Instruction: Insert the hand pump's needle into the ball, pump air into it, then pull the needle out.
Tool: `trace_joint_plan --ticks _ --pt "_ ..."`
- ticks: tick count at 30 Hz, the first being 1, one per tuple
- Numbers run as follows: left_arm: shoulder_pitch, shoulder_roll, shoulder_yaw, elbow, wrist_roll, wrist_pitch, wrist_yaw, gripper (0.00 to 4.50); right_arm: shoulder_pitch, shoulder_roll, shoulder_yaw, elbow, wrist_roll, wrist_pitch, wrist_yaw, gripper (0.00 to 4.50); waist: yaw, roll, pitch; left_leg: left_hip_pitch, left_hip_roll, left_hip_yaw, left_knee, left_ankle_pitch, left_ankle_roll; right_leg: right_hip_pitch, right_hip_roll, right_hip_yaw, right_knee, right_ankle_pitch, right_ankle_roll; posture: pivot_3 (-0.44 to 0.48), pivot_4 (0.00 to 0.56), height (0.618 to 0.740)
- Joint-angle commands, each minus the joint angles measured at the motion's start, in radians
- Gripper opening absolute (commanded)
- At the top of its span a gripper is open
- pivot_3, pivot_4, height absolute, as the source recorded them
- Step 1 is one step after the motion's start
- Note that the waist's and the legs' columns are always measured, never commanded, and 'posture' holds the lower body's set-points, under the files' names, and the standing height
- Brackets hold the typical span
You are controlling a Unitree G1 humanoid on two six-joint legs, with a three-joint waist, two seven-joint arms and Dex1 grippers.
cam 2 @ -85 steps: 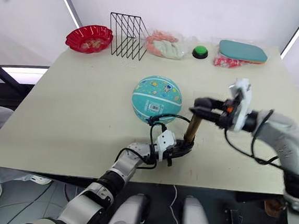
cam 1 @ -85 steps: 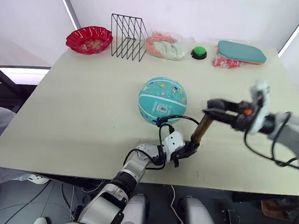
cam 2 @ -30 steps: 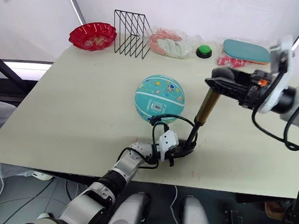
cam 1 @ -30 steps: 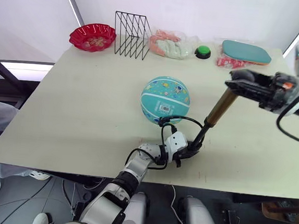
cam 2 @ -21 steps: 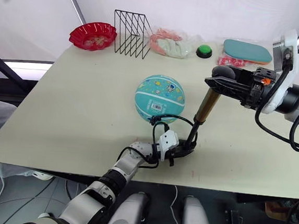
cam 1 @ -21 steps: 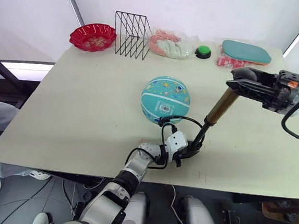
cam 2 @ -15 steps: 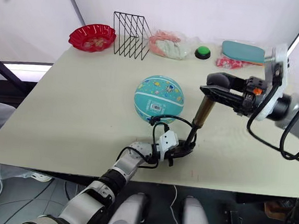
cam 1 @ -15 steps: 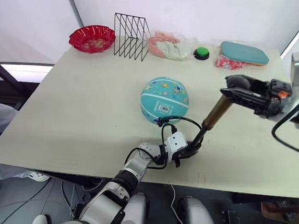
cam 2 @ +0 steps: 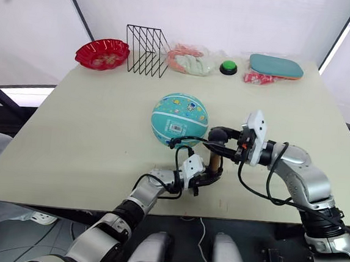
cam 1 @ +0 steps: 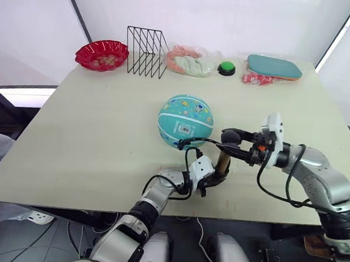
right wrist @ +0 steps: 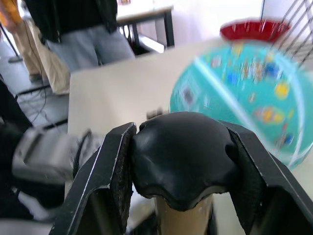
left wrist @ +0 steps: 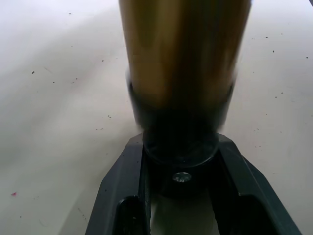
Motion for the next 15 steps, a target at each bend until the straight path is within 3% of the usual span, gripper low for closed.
trace_joint_plan --ticks 1,8,13,15 --pt "0.036 0.010 -0.004 0.038 0.002 0.020 -0.014 1.05 0.048 -0.026 0.037 0.064 -0.072 0.074 0.000 2.04 0.000 0.000 0.000 0.000 0.000 0.000 0.000 0.000 0.000 0.000 0.000 0.000 0.000 0.000 0.000 0.000 0.150 0.740" --pt "0.036 0.011 -0.003 0.047 -0.002 0.014 -0.017 1.05 -0.068 -0.096 -0.224 -0.141 0.179 0.277 -0.063 2.04 0.006 0.002 0.011 -0.004 -0.001 -0.001 0.000 0.000 0.000 -0.003 -0.001 -0.001 0.000 0.000 0.000 0.000 0.150 0.740" --pt "0.029 0.008 -0.007 0.066 -0.004 0.003 -0.022 1.05 -0.204 -0.176 -0.389 -0.207 0.381 0.429 -0.122 2.04 0.014 0.004 0.019 -0.023 -0.005 -0.002 0.005 0.000 0.000 -0.019 -0.004 0.000 0.000 0.002 0.003 0.000 0.150 0.740" --pt "0.026 0.006 -0.009 0.073 -0.004 0.000 -0.024 1.05 -0.269 -0.202 -0.435 -0.204 0.448 0.474 -0.156 2.04 0.017 0.003 0.021 -0.024 -0.005 -0.003 0.005 0.000 0.000 -0.019 -0.004 -0.001 0.000 0.002 0.003 0.000 0.150 0.740"
